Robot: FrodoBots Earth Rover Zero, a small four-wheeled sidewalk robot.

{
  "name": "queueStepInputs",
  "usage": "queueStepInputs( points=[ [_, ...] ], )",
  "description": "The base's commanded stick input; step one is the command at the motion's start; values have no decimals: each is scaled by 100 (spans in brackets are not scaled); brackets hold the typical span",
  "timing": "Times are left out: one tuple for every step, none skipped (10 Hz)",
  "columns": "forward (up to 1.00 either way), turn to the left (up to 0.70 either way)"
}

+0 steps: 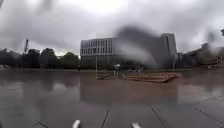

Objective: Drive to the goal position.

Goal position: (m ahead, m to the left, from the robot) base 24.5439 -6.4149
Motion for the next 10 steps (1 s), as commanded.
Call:
queueStepInputs(
  points=[
    [70,0],
    [70,0],
    [70,0],
    [70,0],
    [70,0],
    [70,0],
    [70,0],
    [70,0],
    [70,0],
    [70,0]
  ],
)
